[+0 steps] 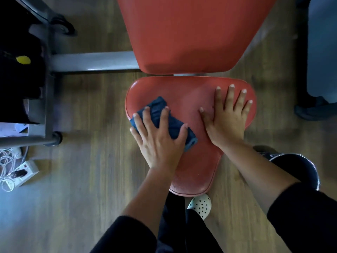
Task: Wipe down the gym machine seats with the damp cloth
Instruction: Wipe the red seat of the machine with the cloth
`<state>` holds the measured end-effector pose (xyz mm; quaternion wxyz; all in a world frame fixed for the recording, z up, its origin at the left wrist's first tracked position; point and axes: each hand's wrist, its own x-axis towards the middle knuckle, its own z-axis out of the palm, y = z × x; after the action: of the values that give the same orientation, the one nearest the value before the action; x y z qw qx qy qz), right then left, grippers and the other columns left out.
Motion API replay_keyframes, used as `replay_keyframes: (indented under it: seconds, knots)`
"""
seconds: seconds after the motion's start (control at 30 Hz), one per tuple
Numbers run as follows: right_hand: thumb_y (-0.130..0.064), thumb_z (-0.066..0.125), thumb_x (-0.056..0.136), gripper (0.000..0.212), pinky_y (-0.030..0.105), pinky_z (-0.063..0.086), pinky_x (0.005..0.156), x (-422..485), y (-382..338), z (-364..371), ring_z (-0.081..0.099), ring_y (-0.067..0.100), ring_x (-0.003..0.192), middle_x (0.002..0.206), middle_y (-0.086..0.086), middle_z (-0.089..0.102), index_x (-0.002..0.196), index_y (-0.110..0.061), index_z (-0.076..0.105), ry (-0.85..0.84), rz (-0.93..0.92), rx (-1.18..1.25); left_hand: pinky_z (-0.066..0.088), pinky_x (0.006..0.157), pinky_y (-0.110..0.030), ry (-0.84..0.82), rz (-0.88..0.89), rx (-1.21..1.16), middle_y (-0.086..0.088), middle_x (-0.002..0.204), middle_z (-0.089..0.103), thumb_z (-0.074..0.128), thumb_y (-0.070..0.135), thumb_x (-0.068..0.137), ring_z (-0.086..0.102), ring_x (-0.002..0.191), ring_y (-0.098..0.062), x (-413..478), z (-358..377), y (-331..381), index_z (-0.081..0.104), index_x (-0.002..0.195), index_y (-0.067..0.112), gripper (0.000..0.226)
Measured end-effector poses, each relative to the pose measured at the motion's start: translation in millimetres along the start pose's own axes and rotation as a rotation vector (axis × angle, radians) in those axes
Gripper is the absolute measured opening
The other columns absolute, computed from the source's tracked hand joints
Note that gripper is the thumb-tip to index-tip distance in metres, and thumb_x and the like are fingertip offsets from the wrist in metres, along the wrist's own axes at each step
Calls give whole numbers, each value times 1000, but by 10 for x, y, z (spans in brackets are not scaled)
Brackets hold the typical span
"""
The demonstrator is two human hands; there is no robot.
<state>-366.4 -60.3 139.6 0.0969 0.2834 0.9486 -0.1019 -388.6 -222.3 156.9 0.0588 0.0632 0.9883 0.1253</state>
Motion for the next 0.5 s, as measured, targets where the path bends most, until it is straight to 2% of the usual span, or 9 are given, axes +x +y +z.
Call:
replay_keyframes:
  seconds: [0.13, 0.23, 0.3, 0.4, 0.5]
  knots:
    - [-66, 19, 86, 80, 57, -5, 113, 10, -9, 16, -3, 45, 143, 158, 18, 6, 150, -18, 16, 1, 13, -11, 24, 109, -55, 20, -258, 18, -15, 152, 24, 49, 71, 75, 20, 137, -42, 568, 17, -74, 39, 139, 36, 74]
    - [-69, 21, 85, 83, 58, -5, 113, 16, -11, 22, -5, 44, 143, 158, 17, 5, 151, -19, 15, 0, 17, -7, 39, 95, -49, -13, -283, -24, -11, 139, 36, 51, 76, 71, 34, 122, -37, 1060, -59, -168, 41, 136, 39, 75]
    - [-75, 22, 83, 88, 58, -6, 112, 13, -23, 24, -4, 44, 143, 158, 17, 6, 151, -20, 16, 10, 22, -14, 41, 88, -45, -93, -298, -75, -10, 131, 41, 52, 82, 66, 38, 115, -35, 1276, -106, -211, 39, 136, 42, 81]
    - [-80, 23, 79, 94, 59, -5, 112, 12, -42, 19, -3, 44, 143, 158, 18, 7, 151, -20, 17, 2, 28, -19, 41, 89, -45, -83, -343, -88, -10, 131, 39, 53, 86, 60, 39, 113, -35, 1149, -113, -222, 33, 139, 44, 91]
    - [-79, 23, 80, 93, 60, -4, 112, 20, -54, 6, -4, 45, 143, 158, 18, 6, 151, -20, 16, 7, 20, -20, 37, 94, -46, -28, -471, -109, -14, 138, 34, 56, 82, 62, 41, 113, -37, 724, -78, -189, 23, 144, 40, 98]
